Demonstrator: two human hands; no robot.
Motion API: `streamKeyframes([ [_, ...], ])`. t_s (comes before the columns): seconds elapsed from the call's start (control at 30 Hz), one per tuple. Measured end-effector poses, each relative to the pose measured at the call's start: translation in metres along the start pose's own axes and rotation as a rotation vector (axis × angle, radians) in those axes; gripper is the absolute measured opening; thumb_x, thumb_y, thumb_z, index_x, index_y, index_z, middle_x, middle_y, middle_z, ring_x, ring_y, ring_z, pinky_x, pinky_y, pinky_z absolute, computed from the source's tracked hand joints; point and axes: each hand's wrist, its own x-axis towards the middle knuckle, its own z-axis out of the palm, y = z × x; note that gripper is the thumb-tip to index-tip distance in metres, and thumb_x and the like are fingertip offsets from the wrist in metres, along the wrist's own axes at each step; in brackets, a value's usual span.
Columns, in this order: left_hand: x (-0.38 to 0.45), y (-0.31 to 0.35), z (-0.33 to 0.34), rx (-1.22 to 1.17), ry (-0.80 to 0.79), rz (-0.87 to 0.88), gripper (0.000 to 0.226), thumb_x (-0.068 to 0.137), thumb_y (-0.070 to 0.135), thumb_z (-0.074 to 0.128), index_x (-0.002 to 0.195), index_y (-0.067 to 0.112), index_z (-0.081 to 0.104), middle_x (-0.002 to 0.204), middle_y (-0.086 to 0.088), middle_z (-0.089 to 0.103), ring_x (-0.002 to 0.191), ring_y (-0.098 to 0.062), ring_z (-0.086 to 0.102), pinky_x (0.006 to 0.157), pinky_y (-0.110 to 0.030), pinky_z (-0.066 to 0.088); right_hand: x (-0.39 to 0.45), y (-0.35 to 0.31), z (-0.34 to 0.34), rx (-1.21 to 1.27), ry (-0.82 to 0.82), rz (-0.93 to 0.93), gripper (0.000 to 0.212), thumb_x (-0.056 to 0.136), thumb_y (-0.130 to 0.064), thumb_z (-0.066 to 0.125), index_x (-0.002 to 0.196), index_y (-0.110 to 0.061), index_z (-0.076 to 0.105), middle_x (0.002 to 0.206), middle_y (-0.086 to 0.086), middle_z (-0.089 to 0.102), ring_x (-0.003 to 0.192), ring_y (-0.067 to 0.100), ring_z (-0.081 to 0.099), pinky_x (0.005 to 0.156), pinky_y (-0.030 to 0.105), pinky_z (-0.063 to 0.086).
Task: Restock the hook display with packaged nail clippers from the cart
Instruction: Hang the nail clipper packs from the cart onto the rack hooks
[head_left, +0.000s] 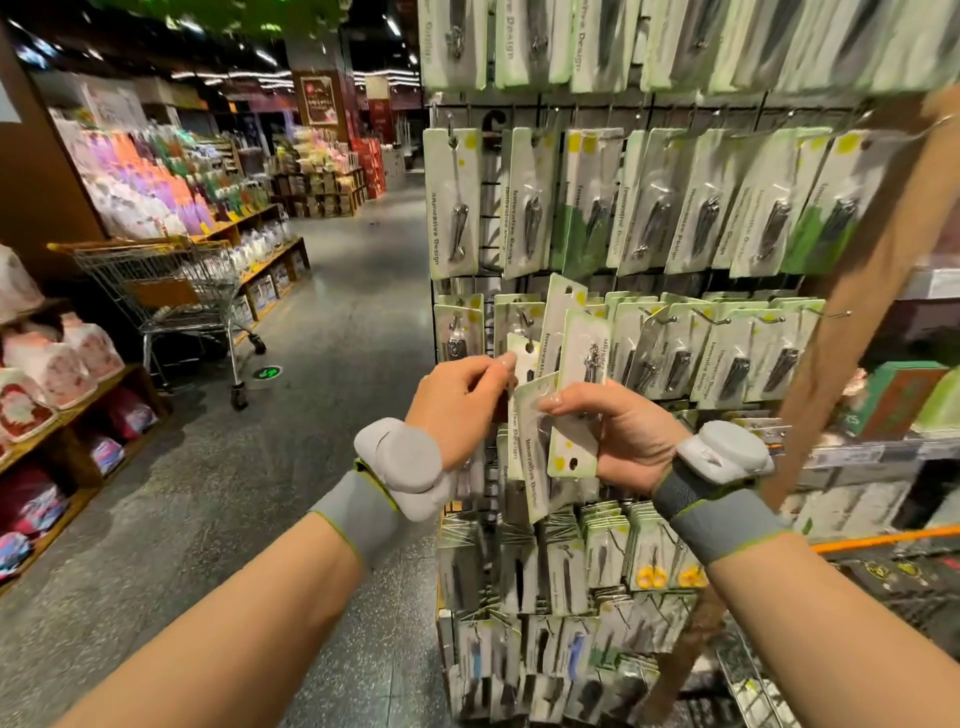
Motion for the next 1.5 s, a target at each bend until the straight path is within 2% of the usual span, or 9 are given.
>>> streamKeyframes([
  [0.17, 0.001, 0.014, 0.005, -0.077, -0.036, -0.003, 0.028, 0.091, 0.032, 0.055, 0.072, 0.012, 0.062, 0.061, -0.004, 0.056, 0.060, -0.023, 0.048, 0.069, -0.051, 0.050, -0.012, -0.009, 0.006, -0.011, -0.008, 0.000, 0.019, 0.069, 0.005, 0.054, 0.059, 0.001, 0.071, 0.063, 0.011, 0.069, 0.056, 0.017, 0.067, 0.055, 0.024, 0.056],
  [0.23, 0.001, 0.018, 0.004, -0.131, -0.030, -0.021, 0.025, 0.092, 0.022, 0.057, 0.069, 0.013, 0.063, 0.056, 0.001, 0.054, 0.056, -0.020, 0.044, 0.061, -0.040, 0.042, -0.015, -0.012, 0.005, -0.033, -0.007, -0.019, 0.031, 0.076, 0.009, 0.051, 0.054, -0.002, 0.070, 0.059, 0.010, 0.068, 0.053, 0.016, 0.066, 0.051, 0.022, 0.054],
  [0.3, 0.001, 0.024, 0.003, -0.163, -0.027, -0.027, 0.023, 0.091, 0.018, 0.059, 0.072, 0.006, 0.066, 0.055, 0.001, 0.053, 0.055, -0.017, 0.043, 0.061, -0.030, 0.037, -0.022, -0.016, 0.006, -0.055, -0.009, -0.023, 0.026, 0.074, 0.009, 0.056, 0.056, -0.002, 0.070, 0.061, 0.010, 0.068, 0.054, 0.017, 0.067, 0.054, 0.025, 0.056],
  [0.47, 0.000, 0.045, 0.008, -0.169, 0.030, -0.047, 0.023, 0.091, 0.018, 0.059, 0.071, 0.008, 0.066, 0.064, -0.004, 0.060, 0.060, -0.016, 0.049, 0.067, -0.031, 0.040, -0.023, -0.022, -0.006, 0.079, 0.070, 0.005, 0.015, 0.067, -0.001, 0.056, 0.061, -0.002, 0.070, 0.069, 0.012, 0.067, 0.066, 0.022, 0.067, 0.081, 0.042, 0.054],
  [0.57, -0.003, 0.059, 0.024, 0.086, 0.221, -0.080, 0.021, 0.090, 0.022, 0.058, 0.074, 0.013, 0.067, 0.074, -0.005, 0.066, 0.071, -0.021, 0.057, 0.070, -0.028, 0.042, -0.020, -0.019, -0.005, 0.109, 0.078, 0.003, 0.003, 0.060, -0.004, 0.067, 0.061, -0.004, 0.069, 0.066, 0.010, 0.064, 0.068, 0.022, 0.061, 0.094, 0.044, 0.046],
  [0.77, -0.004, 0.069, 0.051, 0.078, 0.363, -0.159, 0.021, 0.094, 0.023, 0.051, 0.089, 0.010, 0.067, 0.079, -0.003, 0.061, 0.077, -0.022, 0.052, 0.064, -0.026, 0.032, -0.014, -0.020, -0.010, 0.174, 0.153, -0.020, 0.030, 0.083, 0.000, 0.056, 0.055, -0.007, 0.066, 0.059, 0.006, 0.060, 0.057, 0.018, 0.059, 0.062, 0.030, 0.053],
  [0.93, -0.005, 0.074, 0.059, 0.080, 0.469, -0.184, 0.020, 0.094, 0.019, 0.050, 0.086, 0.009, 0.066, 0.077, -0.002, 0.060, 0.073, -0.019, 0.050, 0.062, -0.025, 0.029, -0.012, -0.019, -0.014, 0.203, 0.179, -0.003, 0.040, 0.086, -0.002, 0.053, 0.049, -0.009, 0.067, 0.055, 0.004, 0.061, 0.060, 0.018, 0.057, 0.069, 0.030, 0.049],
  [1.2, -0.007, 0.077, 0.070, 0.076, 0.600, -0.229, 0.024, 0.098, 0.021, 0.042, 0.096, 0.005, 0.060, 0.097, -0.009, 0.060, 0.082, -0.019, 0.046, 0.066, -0.026, 0.026, -0.018, -0.018, -0.021, 0.220, 0.224, 0.044, 0.048, 0.088, -0.002, 0.052, 0.041, -0.008, 0.064, 0.047, 0.003, 0.056, 0.043, 0.017, 0.056, 0.052, 0.024, 0.051],
  [1.5, -0.013, 0.087, 0.081, -0.093, 0.842, -0.222, 0.018, 0.099, 0.016, 0.039, 0.083, 0.009, 0.044, 0.082, -0.008, 0.051, 0.076, -0.023, 0.043, 0.064, -0.028, 0.025, -0.026, -0.025, -0.021, 0.153, 0.384, 0.048, 0.008, 0.078, -0.001, 0.060, 0.071, -0.003, 0.062, 0.070, 0.011, 0.058, 0.066, 0.027, 0.057, 0.060, 0.034, 0.052],
])
